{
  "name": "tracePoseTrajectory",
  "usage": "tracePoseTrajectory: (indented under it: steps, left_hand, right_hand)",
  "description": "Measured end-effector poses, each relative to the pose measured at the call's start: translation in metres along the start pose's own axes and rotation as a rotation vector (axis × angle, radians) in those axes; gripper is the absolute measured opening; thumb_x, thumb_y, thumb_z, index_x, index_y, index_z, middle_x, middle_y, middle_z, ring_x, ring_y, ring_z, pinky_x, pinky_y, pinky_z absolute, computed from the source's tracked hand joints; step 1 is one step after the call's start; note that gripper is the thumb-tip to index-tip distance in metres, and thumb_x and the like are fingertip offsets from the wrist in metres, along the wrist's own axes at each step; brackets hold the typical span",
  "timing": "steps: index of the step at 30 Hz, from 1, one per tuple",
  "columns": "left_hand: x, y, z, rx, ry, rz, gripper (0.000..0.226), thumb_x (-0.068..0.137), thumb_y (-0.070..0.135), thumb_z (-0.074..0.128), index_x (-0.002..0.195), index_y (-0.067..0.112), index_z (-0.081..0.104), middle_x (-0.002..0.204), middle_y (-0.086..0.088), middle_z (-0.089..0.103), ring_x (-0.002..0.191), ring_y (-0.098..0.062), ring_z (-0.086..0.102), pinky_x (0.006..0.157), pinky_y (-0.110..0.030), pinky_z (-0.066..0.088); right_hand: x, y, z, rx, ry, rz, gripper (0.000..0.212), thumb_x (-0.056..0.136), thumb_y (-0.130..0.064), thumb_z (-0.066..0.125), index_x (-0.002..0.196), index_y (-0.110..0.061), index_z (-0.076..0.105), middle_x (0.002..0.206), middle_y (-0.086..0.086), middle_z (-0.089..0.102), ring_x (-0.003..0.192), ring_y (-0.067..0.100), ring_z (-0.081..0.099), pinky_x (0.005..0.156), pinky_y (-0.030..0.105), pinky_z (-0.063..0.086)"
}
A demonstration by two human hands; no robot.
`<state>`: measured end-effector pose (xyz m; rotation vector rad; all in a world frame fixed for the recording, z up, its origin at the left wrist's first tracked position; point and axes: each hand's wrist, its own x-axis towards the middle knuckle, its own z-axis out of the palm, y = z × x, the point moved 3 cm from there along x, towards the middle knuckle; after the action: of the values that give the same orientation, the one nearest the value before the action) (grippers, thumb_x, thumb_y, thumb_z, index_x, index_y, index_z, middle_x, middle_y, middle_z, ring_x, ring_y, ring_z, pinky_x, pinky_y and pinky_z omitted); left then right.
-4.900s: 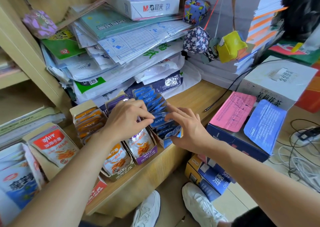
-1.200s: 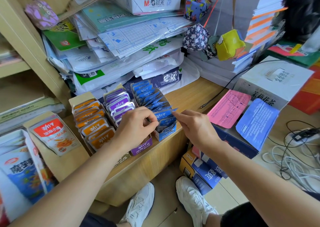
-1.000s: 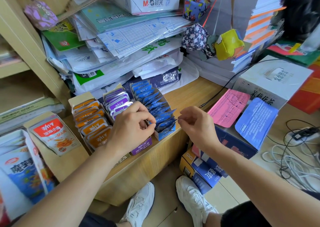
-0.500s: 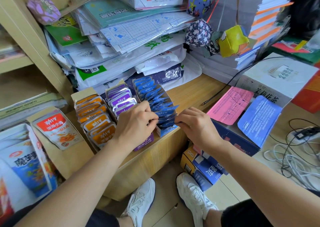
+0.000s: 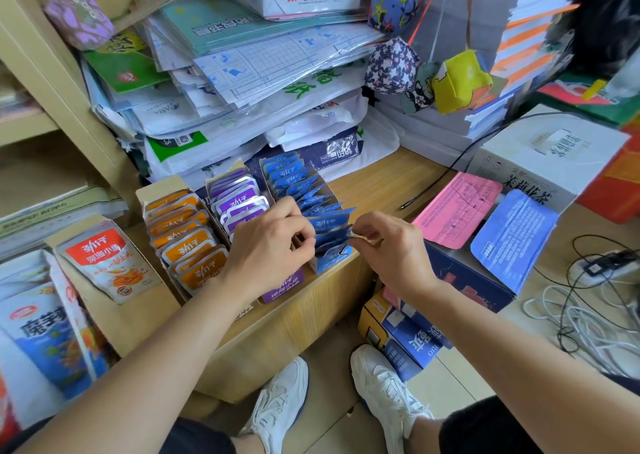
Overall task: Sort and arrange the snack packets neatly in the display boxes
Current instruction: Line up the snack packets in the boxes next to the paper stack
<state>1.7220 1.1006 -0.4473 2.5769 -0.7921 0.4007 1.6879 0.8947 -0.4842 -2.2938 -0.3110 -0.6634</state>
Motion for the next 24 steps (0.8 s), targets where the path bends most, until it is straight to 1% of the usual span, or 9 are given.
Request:
tracePoseTrajectory:
  steps: [3,5,7,9,13,15,17,21,24]
  left_hand:
    - [-0.002,-0.003,0.000,-0.130,-0.028,-0.028,0.008,0.088,0.033,0.072,0.082,0.029,0.069,0.088,0.014,0.055,0.068,-0.004,0.057,0.054,-0.024,0.041]
    - [-0.004,-0.004,0.000,-0.154,-0.045,-0.022,0.005,0.085,0.037,0.074,0.087,0.034,0.072,0.089,0.016,0.060,0.075,-0.003,0.061,0.058,-0.028,0.051]
    - [-0.005,-0.002,0.000,-0.130,-0.041,0.004,0.018,0.079,0.045,0.077,0.093,0.034,0.074,0.089,0.017,0.063,0.078,-0.004,0.063,0.062,-0.028,0.054]
    - [-0.005,0.000,0.001,-0.087,0.002,0.024,0.019,0.078,0.046,0.081,0.089,0.031,0.077,0.084,0.016,0.065,0.073,-0.005,0.063,0.059,-0.023,0.050]
    - [-0.001,0.002,0.002,-0.038,0.054,0.020,0.008,0.083,0.031,0.080,0.078,0.026,0.076,0.077,0.012,0.066,0.064,-0.007,0.060,0.052,-0.018,0.039]
    - [0.000,0.001,0.003,-0.044,0.053,0.010,0.008,0.083,0.027,0.080,0.077,0.024,0.076,0.076,0.011,0.067,0.063,-0.006,0.060,0.052,-0.018,0.041]
    - [0.000,0.001,0.004,-0.064,0.040,0.004,0.005,0.083,0.024,0.080,0.079,0.023,0.078,0.076,0.011,0.068,0.064,-0.005,0.059,0.054,-0.017,0.043]
    - [-0.001,0.000,0.007,-0.128,-0.009,0.004,0.005,0.081,0.021,0.082,0.085,0.021,0.080,0.077,0.010,0.071,0.065,-0.004,0.063,0.061,-0.030,0.057]
    - [0.000,0.000,0.000,-0.226,-0.050,-0.045,0.006,0.079,0.021,0.082,0.079,0.025,0.077,0.070,0.014,0.071,0.067,-0.002,0.068,0.066,-0.022,0.058]
  right_hand:
    - [-0.002,0.005,0.001,0.138,0.018,0.265,0.034,0.076,-0.014,0.086,0.096,-0.017,0.059,0.089,-0.003,0.067,0.079,0.008,0.069,0.066,0.029,0.060]
    - [-0.003,0.009,0.004,0.171,0.016,0.399,0.032,0.075,-0.022,0.087,0.094,-0.017,0.062,0.087,-0.005,0.068,0.076,0.006,0.069,0.065,0.027,0.060]
    - [-0.004,0.011,0.008,0.224,-0.013,0.463,0.025,0.077,-0.023,0.086,0.091,-0.013,0.068,0.084,-0.004,0.070,0.075,0.008,0.070,0.066,0.025,0.060]
    - [-0.007,0.013,0.010,0.299,-0.036,0.490,0.020,0.079,-0.018,0.084,0.091,-0.011,0.070,0.083,-0.002,0.072,0.076,0.009,0.071,0.070,0.025,0.061]
    - [-0.006,0.016,0.010,0.343,-0.039,0.529,0.017,0.080,-0.017,0.084,0.092,-0.014,0.072,0.085,-0.002,0.072,0.077,0.007,0.069,0.069,0.022,0.059]
    - [-0.004,0.016,0.009,0.363,-0.038,0.550,0.011,0.081,-0.016,0.082,0.087,-0.013,0.073,0.081,-0.001,0.072,0.073,0.011,0.068,0.066,0.023,0.058]
    - [-0.001,0.014,0.006,0.380,-0.019,0.544,0.008,0.082,-0.015,0.081,0.083,-0.012,0.074,0.076,-0.001,0.072,0.067,0.009,0.066,0.062,0.021,0.055]
    - [0.003,0.011,0.003,0.358,0.004,0.482,0.010,0.083,-0.015,0.081,0.082,-0.012,0.072,0.073,0.000,0.070,0.064,0.005,0.061,0.057,0.022,0.052]
    - [0.002,0.011,0.007,0.352,-0.001,0.482,0.015,0.083,-0.015,0.082,0.092,-0.012,0.070,0.082,0.000,0.071,0.070,0.005,0.066,0.061,0.021,0.054]
